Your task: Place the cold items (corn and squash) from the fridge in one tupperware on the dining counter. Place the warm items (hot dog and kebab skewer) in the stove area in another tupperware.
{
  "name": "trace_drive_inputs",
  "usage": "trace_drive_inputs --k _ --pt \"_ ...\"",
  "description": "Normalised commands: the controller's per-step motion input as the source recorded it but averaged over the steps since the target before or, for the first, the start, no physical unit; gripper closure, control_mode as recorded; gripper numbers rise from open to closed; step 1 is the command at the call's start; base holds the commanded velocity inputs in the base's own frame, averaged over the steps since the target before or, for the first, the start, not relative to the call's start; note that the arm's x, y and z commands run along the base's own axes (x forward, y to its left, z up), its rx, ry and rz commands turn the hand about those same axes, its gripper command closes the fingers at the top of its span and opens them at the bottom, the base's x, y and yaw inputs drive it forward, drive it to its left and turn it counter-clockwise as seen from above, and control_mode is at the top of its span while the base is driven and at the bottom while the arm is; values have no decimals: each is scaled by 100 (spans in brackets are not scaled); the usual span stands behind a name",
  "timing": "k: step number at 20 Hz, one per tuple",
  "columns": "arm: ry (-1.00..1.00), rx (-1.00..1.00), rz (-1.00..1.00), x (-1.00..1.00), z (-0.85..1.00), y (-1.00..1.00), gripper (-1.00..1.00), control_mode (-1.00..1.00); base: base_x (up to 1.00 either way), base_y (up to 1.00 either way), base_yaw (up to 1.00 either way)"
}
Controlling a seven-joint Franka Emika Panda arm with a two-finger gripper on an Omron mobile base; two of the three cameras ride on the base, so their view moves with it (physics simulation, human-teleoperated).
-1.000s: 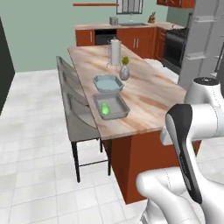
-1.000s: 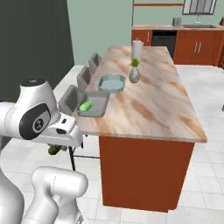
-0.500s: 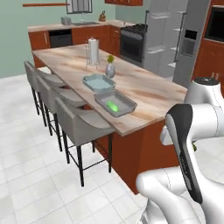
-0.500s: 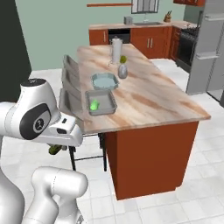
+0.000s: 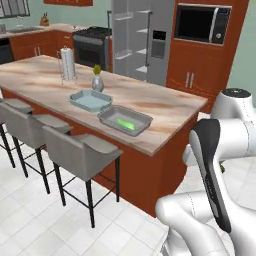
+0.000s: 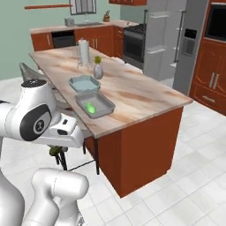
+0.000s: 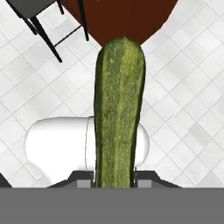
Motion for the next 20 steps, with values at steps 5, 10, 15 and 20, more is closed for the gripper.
trace_drive_inputs --k 5,10,15,20 --pt "0 0 0 0 0 0 100 100 20 100 -56" --pt "0 0 0 0 0 0 100 100 19 95 -45" --pt "0 0 0 0 0 0 100 100 37 47 -7" --pt "0 0 0 0 0 0 100 100 34 4 5"
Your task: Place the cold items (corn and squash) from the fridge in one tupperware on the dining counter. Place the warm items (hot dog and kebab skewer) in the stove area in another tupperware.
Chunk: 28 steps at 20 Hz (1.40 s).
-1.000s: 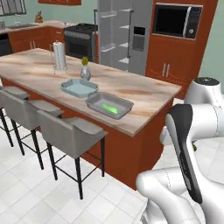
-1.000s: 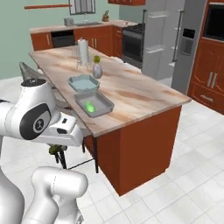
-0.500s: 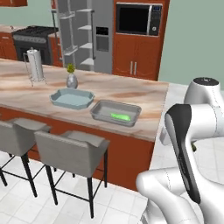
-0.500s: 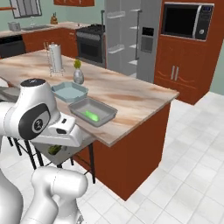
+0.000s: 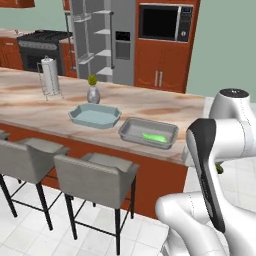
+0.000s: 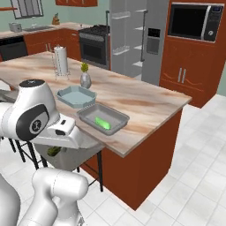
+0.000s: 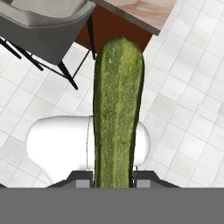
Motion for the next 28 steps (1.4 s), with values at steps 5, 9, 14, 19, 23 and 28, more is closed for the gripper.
trace_drive_inputs --k 5,9,14,19,23,28 --pt "0 0 0 0 0 0 100 100 31 -16 11" --pt "0 0 0 0 0 0 100 100 47 -13 10" --pt "0 0 0 0 0 0 100 100 59 -19 12" --pt "0 0 0 0 0 0 100 100 40 0 1" --pt "0 0 0 0 0 0 100 100 10 9 0" --pt "0 0 0 0 0 0 100 100 11 25 0"
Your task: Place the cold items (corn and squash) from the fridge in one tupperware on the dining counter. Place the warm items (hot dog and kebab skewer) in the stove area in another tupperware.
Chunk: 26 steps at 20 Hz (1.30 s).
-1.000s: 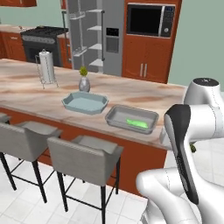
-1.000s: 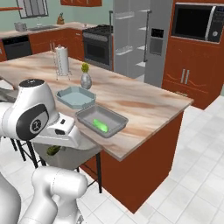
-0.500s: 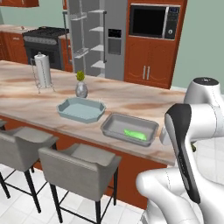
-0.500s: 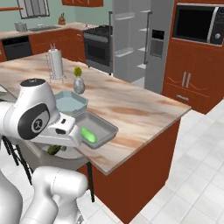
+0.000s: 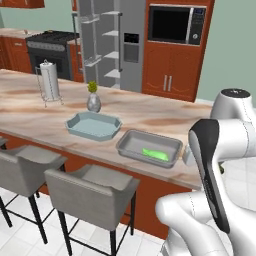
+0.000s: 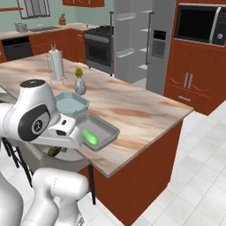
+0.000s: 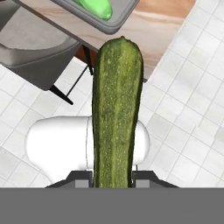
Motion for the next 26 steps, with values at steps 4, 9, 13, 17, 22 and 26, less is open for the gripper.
trace_drive_inputs --k 4,9,13,17,22,26 --pt "0 0 0 0 0 0 100 100 19 47 -3" --pt "0 0 0 0 0 0 100 100 27 63 -3" --pt "0 0 0 0 0 0 100 100 27 60 -3" --pt "0 0 1 3 0 0 100 -100 8 3 0" --pt "0 0 7 11 0 -2 100 -100 0 0 0" --pt "1 0 18 85 0 -37 100 -100 0 0 0"
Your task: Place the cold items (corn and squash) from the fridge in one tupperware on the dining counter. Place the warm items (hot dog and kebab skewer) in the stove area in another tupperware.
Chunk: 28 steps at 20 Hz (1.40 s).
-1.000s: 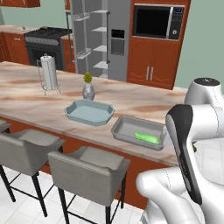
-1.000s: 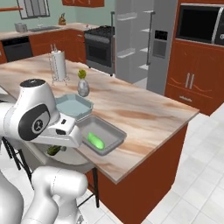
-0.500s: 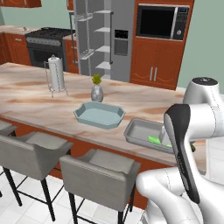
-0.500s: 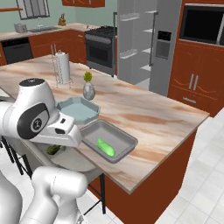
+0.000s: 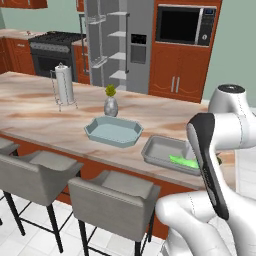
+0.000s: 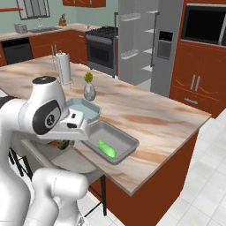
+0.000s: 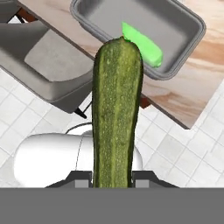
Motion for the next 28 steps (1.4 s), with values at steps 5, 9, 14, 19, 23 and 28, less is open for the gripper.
trace_drive_inputs --k 5,9,14,19,23,28 --pt "0 -4 30 100 0 -42 100 -100 0 0 0" --pt "0 -10 29 94 -23 -18 100 -100 0 0 0" --pt "0 -10 28 86 -51 -1 100 -100 0 0 0" --pt "-7 -7 19 81 -61 -1 100 -100 0 0 0" --pt "-9 0 21 62 -31 0 100 -100 0 0 0" --pt "0 9 16 60 -25 -17 100 -100 0 0 0"
